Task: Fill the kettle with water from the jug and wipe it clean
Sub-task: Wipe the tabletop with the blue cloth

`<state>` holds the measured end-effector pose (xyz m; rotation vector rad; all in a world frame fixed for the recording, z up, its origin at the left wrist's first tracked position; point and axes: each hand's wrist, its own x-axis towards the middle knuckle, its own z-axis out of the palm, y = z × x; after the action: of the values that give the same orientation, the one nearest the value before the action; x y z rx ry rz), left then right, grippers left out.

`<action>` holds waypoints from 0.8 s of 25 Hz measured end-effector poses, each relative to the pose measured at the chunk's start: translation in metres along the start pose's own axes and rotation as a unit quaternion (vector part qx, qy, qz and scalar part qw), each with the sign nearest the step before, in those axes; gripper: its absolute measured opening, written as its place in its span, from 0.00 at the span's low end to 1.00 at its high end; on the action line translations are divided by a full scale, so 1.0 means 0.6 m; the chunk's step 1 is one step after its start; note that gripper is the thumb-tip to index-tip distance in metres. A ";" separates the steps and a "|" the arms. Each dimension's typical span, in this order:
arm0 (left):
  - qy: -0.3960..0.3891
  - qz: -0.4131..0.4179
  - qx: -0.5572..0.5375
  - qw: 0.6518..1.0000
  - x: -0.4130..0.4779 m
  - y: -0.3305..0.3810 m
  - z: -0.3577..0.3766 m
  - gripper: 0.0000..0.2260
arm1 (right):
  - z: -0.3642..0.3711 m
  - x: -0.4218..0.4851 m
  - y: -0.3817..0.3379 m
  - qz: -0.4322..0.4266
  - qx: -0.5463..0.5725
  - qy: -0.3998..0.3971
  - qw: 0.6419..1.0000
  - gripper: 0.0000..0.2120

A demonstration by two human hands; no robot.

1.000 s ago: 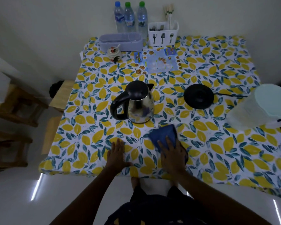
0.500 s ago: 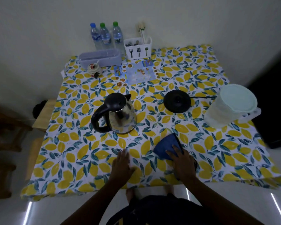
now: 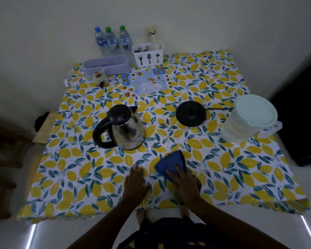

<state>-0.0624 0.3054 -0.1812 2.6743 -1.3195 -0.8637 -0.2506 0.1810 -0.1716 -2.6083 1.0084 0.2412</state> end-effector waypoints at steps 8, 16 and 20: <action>-0.011 0.035 0.026 0.999 -0.021 -0.036 -0.005 0.35 | -0.012 0.095 -0.035 -0.020 -0.053 -0.022 0.998 0.26; -0.012 0.057 0.038 0.998 -0.019 -0.044 -0.004 0.34 | -0.002 0.047 -0.016 0.066 -0.036 -0.028 0.997 0.27; -0.014 0.098 0.040 0.994 -0.010 -0.022 0.001 0.33 | 0.015 -0.022 0.023 0.095 -0.042 -0.028 0.994 0.30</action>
<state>-0.0559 0.3182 -0.1824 2.5416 -1.6219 -0.8454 -0.2699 0.1830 -0.1798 -2.5647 1.2524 0.4087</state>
